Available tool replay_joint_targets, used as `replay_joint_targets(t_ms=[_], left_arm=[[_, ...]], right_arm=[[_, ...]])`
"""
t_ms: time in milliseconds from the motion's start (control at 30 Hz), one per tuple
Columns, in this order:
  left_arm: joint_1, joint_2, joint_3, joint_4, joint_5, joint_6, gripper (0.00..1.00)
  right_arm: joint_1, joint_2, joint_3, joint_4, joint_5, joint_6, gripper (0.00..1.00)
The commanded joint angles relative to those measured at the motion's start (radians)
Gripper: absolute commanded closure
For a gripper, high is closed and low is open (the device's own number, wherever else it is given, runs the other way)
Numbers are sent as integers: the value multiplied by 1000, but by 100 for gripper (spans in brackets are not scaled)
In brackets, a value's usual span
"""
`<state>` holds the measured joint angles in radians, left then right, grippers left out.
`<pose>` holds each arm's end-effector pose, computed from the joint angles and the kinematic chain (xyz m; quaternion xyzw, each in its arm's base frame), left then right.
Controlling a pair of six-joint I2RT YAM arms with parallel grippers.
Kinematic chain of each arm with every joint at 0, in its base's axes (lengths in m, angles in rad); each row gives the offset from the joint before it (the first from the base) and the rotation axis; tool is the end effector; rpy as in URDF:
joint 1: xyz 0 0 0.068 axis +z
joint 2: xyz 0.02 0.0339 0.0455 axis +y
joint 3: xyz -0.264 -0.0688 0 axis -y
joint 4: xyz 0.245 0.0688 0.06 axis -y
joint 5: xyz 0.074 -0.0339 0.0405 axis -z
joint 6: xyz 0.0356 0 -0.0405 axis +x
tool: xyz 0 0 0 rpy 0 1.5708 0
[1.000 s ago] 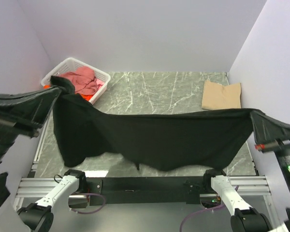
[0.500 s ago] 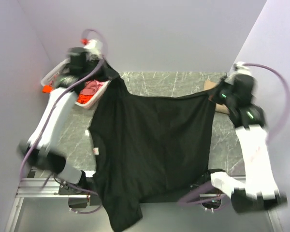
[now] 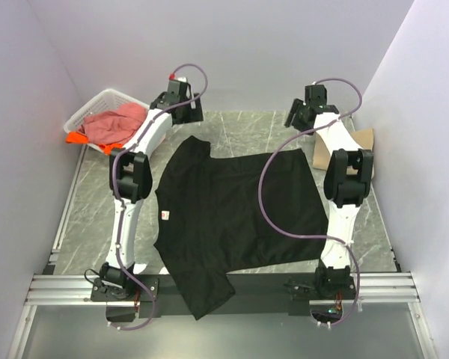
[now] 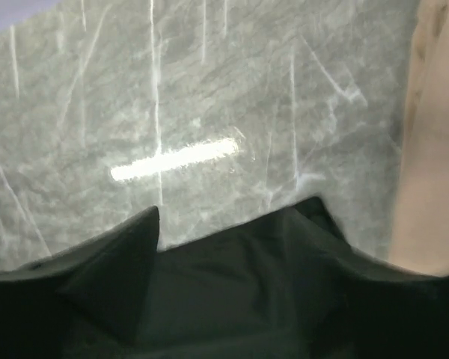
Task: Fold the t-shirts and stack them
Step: Flatten the tshirt out
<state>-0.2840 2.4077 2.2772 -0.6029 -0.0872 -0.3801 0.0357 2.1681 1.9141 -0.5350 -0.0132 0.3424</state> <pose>0.5270 -0.1506 0.2447 -0.0615 0.9108 -0.0948 0.3970 0.4976 0.0182 0.2505 0.1387 0.9141 0.0776 0.3731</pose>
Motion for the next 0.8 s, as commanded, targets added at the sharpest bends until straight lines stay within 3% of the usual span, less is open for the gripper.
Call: replay_joint_targets(t_ms=[0,67,233,433,567,767], left_arm=[[-9,-154,85,75,-43,18,1],[-11,-291,-83,133,-11,-6,1],[-12,-536,-451,78,67,-126,1],[-14,-677,-835,153,194,-233,1],[-33,-685,-929,178,213,-259,1],[-46,-601,-1002,258,244,-312,1]], right_arm=[[-8,-120,85,-44,27,-23,23],[-10,-221,7,-36,16,-25,13],[1,-434,-195,-83,-59,12,12],[18,-661,-607,15,-143,59,13],[35,-722,-775,52,-194,79,16],[72,-671,-859,84,-191,67,16]])
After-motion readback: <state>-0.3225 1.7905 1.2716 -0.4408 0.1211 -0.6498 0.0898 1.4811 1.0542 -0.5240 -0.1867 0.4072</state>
